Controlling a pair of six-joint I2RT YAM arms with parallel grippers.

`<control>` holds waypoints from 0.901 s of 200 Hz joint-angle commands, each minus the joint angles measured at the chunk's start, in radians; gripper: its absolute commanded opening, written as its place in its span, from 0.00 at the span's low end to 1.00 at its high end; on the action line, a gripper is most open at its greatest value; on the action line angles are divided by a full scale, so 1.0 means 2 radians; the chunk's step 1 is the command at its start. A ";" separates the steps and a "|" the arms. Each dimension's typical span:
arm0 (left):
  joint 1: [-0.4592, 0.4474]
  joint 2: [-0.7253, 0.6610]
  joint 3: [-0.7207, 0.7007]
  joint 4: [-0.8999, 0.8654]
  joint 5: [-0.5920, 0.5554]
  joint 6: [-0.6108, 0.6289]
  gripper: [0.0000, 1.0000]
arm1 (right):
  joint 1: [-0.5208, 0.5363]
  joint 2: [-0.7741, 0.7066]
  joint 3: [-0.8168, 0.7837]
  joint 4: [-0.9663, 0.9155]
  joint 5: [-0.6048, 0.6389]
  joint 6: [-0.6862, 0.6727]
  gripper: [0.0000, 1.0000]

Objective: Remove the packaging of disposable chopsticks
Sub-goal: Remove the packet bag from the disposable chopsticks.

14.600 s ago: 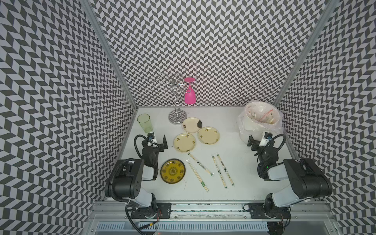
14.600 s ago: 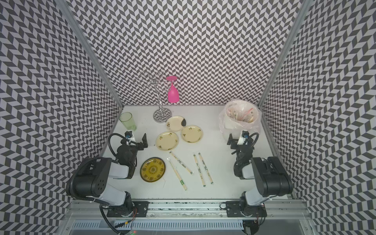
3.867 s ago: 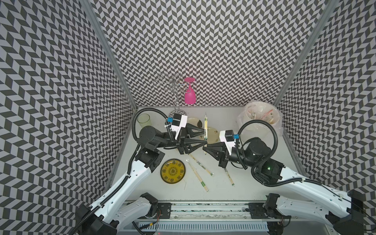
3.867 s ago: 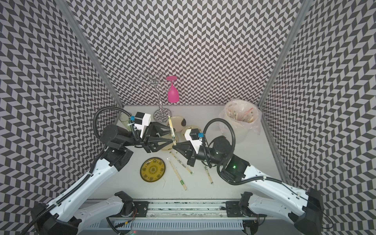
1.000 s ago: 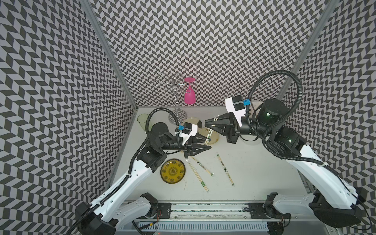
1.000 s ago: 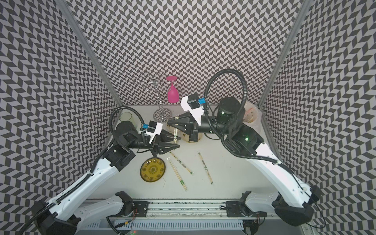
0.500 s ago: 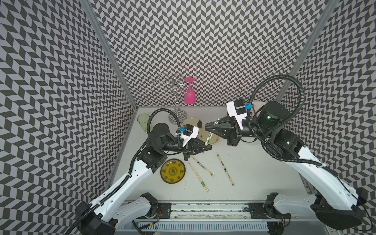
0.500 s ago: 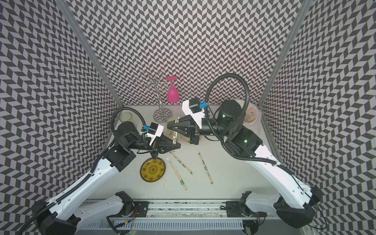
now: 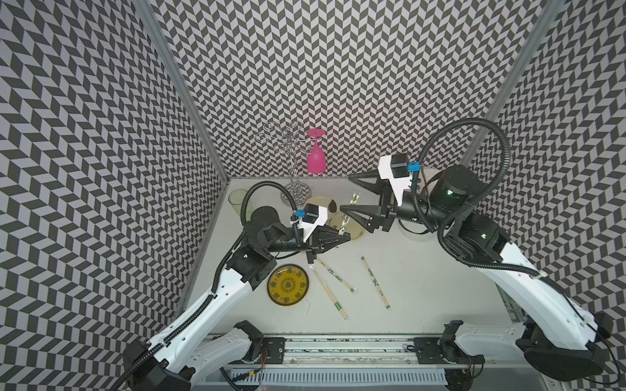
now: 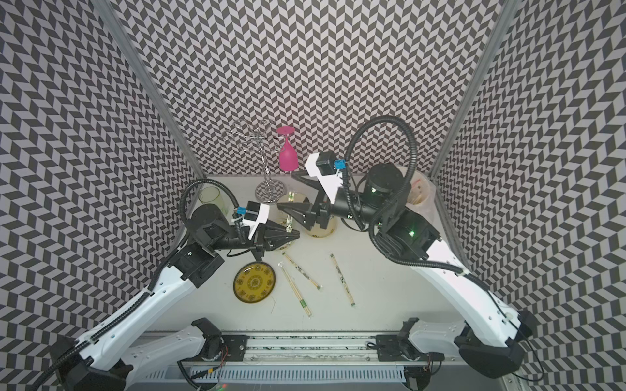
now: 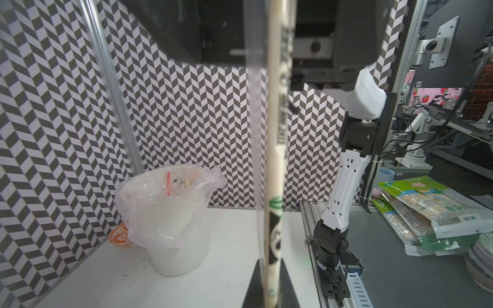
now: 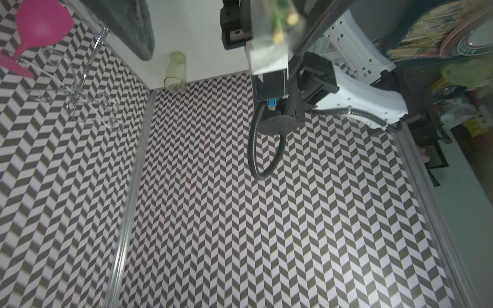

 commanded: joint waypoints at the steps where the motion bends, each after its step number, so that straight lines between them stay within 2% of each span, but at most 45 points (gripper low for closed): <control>1: 0.002 0.002 0.018 -0.020 -0.031 0.018 0.00 | 0.002 -0.004 0.043 -0.028 0.019 -0.009 0.72; 23: 0.002 0.008 0.020 -0.021 -0.044 0.013 0.00 | 0.002 0.006 0.057 -0.043 0.008 0.000 0.64; 41: 0.002 0.006 0.019 -0.020 -0.060 0.012 0.00 | 0.002 0.013 0.063 -0.054 0.022 0.006 0.53; 79: 0.002 0.005 0.014 -0.014 -0.075 0.014 0.00 | 0.002 0.033 0.084 -0.077 0.076 0.015 0.48; 97: 0.002 0.004 0.012 -0.014 -0.078 0.018 0.00 | 0.002 0.042 0.095 -0.087 0.081 0.017 0.45; 122: 0.002 0.003 0.012 -0.017 -0.082 0.022 0.00 | 0.002 0.050 0.107 -0.094 0.064 0.019 0.26; 180: 0.002 0.013 0.016 -0.031 -0.098 0.030 0.00 | 0.002 0.049 0.111 -0.101 0.079 0.017 0.31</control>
